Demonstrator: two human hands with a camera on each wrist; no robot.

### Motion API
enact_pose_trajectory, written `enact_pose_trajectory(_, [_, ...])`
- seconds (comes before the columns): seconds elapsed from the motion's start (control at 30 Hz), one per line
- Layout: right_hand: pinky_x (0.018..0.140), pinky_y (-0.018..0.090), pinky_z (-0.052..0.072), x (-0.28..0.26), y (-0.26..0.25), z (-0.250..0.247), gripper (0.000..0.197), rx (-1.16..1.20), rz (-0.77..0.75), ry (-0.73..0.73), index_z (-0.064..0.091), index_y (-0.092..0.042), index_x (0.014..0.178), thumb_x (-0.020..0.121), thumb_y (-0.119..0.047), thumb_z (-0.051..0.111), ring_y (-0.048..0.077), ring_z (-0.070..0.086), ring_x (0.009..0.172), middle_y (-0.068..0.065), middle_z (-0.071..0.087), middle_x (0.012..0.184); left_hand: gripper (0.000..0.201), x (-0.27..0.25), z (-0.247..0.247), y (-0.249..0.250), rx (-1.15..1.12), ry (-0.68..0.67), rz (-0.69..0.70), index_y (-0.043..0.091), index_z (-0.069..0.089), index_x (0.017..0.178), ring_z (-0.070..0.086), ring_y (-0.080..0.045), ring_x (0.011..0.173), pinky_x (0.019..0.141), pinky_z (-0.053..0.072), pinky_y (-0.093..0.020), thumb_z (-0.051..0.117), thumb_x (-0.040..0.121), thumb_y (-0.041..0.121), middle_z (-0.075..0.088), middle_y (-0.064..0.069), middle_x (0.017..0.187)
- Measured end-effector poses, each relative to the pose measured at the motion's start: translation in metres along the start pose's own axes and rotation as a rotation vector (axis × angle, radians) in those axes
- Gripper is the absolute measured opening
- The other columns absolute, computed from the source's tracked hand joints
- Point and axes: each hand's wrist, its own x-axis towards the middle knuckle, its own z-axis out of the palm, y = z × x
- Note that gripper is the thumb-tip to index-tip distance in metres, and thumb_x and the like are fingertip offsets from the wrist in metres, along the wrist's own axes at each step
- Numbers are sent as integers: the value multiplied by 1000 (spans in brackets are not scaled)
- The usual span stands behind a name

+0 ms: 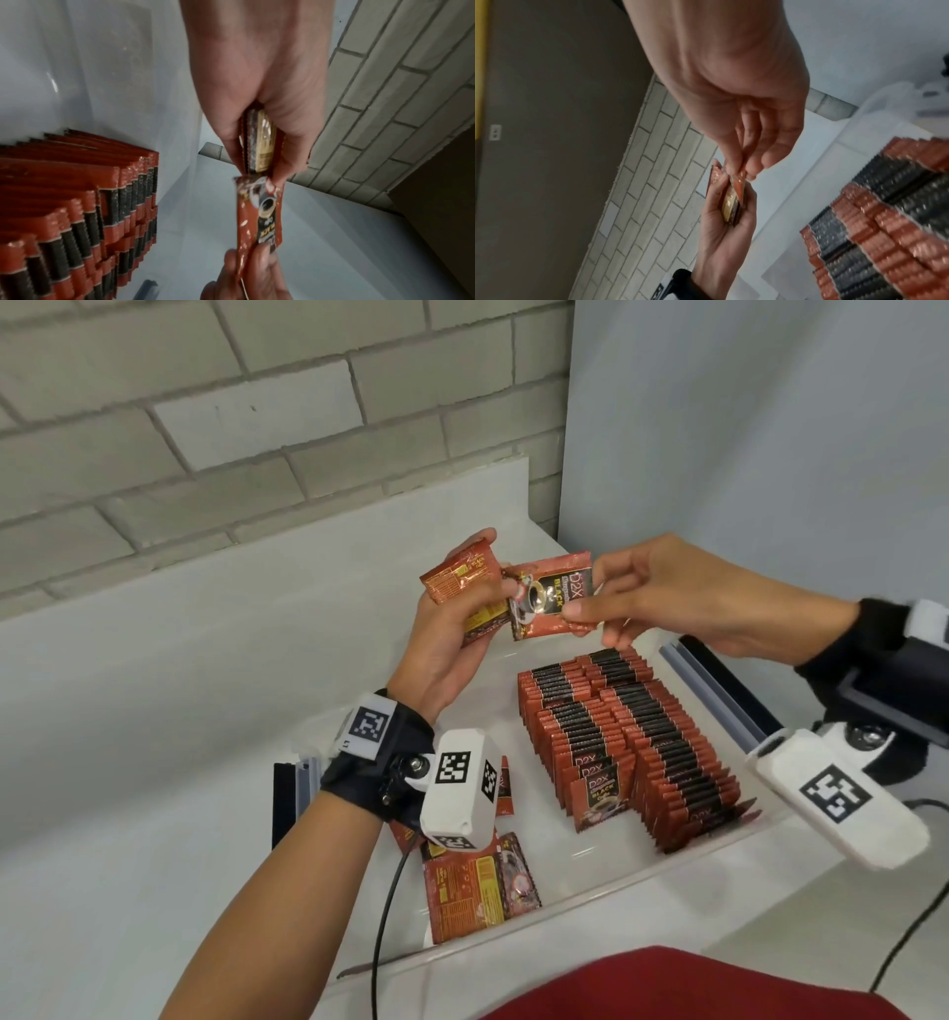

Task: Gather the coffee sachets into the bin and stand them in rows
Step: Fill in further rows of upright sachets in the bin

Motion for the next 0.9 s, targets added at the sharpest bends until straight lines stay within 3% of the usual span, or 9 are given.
enact_pose_trajectory(0.13, [71,21,43,-18,-2,-9,18,-199,-81,-95,73,-22,85,74,-35,73,0,64,67,-6,74,78,26,1,-2,2,-136,45,-71,13,62,111,61,-13,68,70,53,-27,55,90,-2,59,-3,80])
enact_pose_trajectory(0.3, [64,10,39,-47,21,11,9,-662,-190,-506,67,-38,71,78,-39,73,6,57,73,-9,66,76,21,0,-1,3,-195,86,-100,10,61,109,61,-17,69,72,54,-28,55,91,1,60,-6,82])
enact_pose_trajectory(0.4, [68,12,36,-55,49,32,15,-878,-256,-608,62,-33,75,85,-43,66,2,51,83,-18,56,74,20,-1,1,4,-180,92,-118,11,61,109,62,-16,70,73,54,-28,56,91,2,61,-6,84])
enact_pose_trajectory(0.47, [71,16,34,-54,61,39,16,-1040,-310,-581,62,-29,84,89,-44,61,2,40,85,-20,45,76,20,-2,1,4,-177,101,-125,11,61,108,62,-16,70,73,54,-28,56,91,2,61,-6,84])
enact_pose_trajectory(0.57, [73,24,33,-53,62,45,14,-1141,-420,-394,64,-22,95,89,-35,64,8,32,84,-12,58,90,19,-2,3,4,-173,105,-129,11,61,108,62,-16,70,73,54,-27,55,91,3,61,-6,83])
enact_pose_trajectory(0.63, [63,24,30,-52,63,45,28,-1192,-619,-182,62,-19,76,65,-28,85,8,31,75,-6,62,74,19,-2,2,4,-173,106,-131,11,61,108,62,-16,69,73,54,-28,55,91,3,61,-6,83])
enact_pose_trajectory(0.7, [56,22,27,-52,64,45,44,-1202,-708,-60,56,-19,64,43,-26,94,8,31,65,-7,57,60,19,-2,2,4,-176,109,-132,11,61,108,62,-16,70,72,54,-28,56,91,4,62,-6,83])
enact_pose_trajectory(0.83, [50,22,37,-54,69,50,47,-1213,-710,-72,58,-19,63,38,-30,96,13,52,60,-6,60,60,19,-2,2,5,-176,120,-135,10,61,108,62,-16,70,72,54,-28,57,90,4,62,-6,82])
enact_pose_trajectory(0.9, [51,23,43,-55,68,49,47,-1199,-688,-98,59,-18,65,39,-30,96,14,54,61,-6,60,62,18,-2,2,5,-170,121,-136,10,62,107,62,-16,71,72,55,-28,57,91,5,63,-6,82])
